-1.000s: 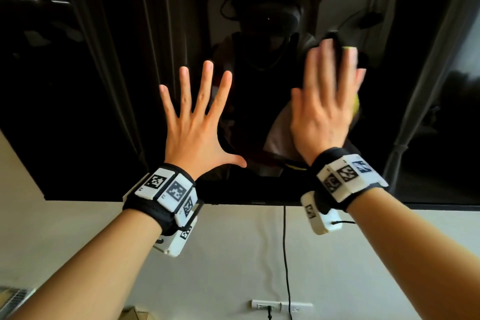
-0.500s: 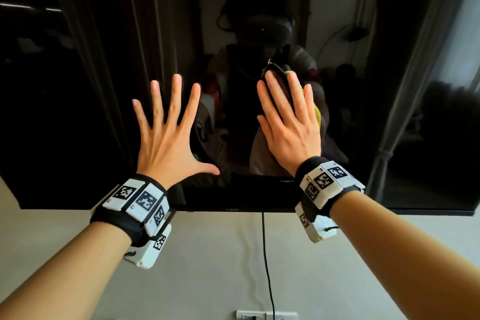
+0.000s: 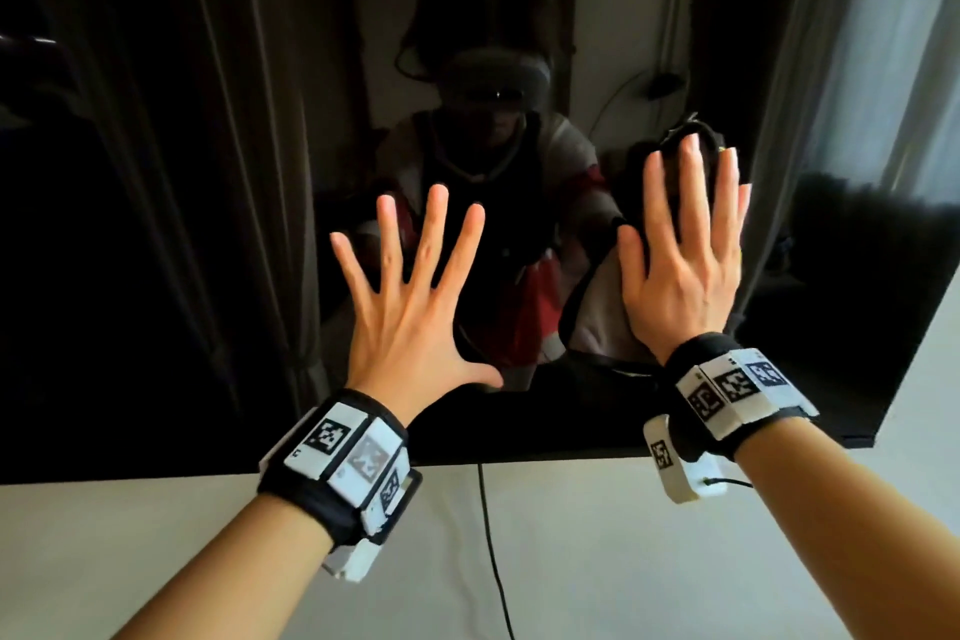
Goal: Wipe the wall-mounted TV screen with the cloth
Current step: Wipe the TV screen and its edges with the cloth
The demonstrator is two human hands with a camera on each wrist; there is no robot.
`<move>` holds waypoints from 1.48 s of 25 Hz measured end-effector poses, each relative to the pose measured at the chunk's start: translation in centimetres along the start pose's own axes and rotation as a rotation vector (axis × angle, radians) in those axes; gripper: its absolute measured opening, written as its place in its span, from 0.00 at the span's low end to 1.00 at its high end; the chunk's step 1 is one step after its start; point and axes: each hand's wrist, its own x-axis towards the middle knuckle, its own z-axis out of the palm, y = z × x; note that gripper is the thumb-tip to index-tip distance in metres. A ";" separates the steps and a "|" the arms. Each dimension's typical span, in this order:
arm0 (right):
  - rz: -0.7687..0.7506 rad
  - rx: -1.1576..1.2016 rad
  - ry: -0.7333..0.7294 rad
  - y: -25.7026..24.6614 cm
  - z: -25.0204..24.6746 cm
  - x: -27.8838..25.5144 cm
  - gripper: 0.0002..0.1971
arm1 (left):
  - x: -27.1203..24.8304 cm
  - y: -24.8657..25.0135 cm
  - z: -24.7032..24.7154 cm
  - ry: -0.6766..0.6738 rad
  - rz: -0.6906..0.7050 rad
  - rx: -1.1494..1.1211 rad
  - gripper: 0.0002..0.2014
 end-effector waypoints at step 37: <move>-0.059 0.074 0.002 16.6 -3.7 -1.9 0.22 | 4.2 19.0 -0.5 -0.033 0.028 0.063 0.80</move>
